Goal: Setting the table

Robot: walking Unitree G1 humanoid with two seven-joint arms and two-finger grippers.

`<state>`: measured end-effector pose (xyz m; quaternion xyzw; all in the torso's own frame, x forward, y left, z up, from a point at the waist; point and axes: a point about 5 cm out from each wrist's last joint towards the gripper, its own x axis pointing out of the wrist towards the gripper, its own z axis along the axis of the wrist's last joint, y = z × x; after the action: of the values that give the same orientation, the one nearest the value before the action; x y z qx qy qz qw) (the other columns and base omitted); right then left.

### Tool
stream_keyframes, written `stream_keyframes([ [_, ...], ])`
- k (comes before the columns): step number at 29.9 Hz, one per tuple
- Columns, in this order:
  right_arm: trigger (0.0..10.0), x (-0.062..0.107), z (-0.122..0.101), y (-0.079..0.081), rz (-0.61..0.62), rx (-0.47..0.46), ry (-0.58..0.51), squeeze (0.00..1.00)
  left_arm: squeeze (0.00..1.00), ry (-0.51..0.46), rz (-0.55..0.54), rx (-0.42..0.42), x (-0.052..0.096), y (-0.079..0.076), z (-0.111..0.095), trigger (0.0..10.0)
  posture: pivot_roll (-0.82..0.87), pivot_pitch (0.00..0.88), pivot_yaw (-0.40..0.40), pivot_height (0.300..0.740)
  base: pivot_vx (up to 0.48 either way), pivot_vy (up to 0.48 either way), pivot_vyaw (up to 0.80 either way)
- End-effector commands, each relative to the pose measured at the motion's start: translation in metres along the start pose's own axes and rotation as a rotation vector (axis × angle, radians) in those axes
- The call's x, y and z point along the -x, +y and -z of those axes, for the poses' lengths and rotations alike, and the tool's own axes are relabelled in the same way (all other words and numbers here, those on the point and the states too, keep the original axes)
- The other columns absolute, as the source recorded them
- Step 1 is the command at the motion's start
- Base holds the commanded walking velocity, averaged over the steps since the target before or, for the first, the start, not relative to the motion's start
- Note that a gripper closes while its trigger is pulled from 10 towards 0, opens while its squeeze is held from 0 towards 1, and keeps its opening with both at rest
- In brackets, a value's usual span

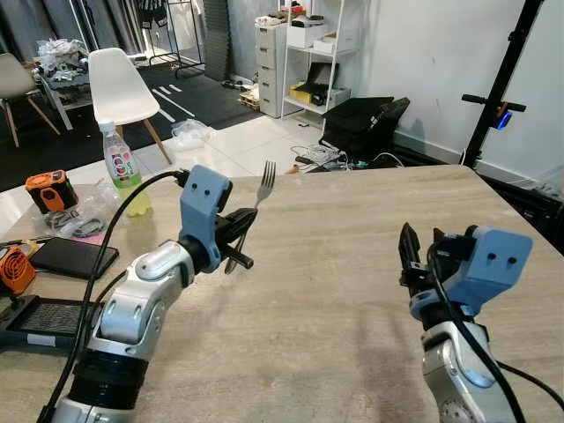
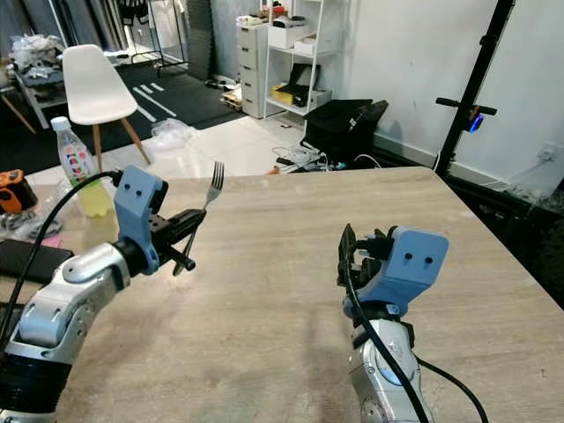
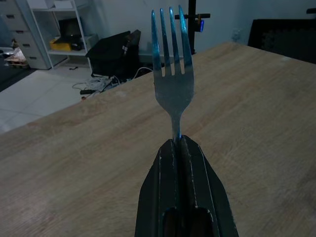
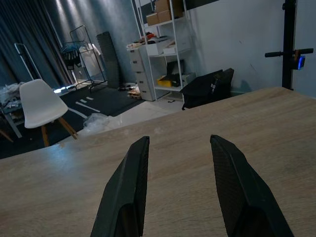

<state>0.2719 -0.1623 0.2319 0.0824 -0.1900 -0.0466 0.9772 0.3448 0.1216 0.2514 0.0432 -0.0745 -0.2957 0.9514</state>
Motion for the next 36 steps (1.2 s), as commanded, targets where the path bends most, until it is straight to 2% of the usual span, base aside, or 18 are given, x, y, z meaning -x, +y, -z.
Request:
stream_keyframes([
  [1, 10.0, 0.0029, 0.0034, 0.0008, 0.004, -0.001, 0.009, 0.0, 0.0, 0.006, -0.021, 0.011, 0.0038, 0.0009, 0.0034, 10.0, -0.01, 0.01, 0.093, 0.74, 0.0, 0.0, 0.0],
  [11, 10.0, 0.0017, 0.0053, 0.0012, -0.002, 0.003, 0.017, 0.0, 0.0, -0.007, -0.043, 0.026, 0.0038, -0.0002, 0.0027, 10.0, -0.01, 0.009, 0.088, 0.74, -0.028, 0.0, 0.0],
  [31, 10.0, 0.0019, 0.0065, -0.0024, 0.004, 0.014, 0.02, 0.0, 0.0, -0.021, -0.043, 0.035, 0.0005, -0.0009, 0.0, 10.0, -0.02, 0.004, 0.088, 0.74, -0.478, 0.0, 0.0],
  [36, 10.0, 0.0017, 0.0068, -0.0026, 0.004, 0.014, 0.02, 0.0, 0.0, -0.023, -0.042, 0.033, -0.0001, -0.0011, 0.0, 10.0, -0.02, 0.001, 0.089, 0.74, -0.198, 0.0, 0.0],
])
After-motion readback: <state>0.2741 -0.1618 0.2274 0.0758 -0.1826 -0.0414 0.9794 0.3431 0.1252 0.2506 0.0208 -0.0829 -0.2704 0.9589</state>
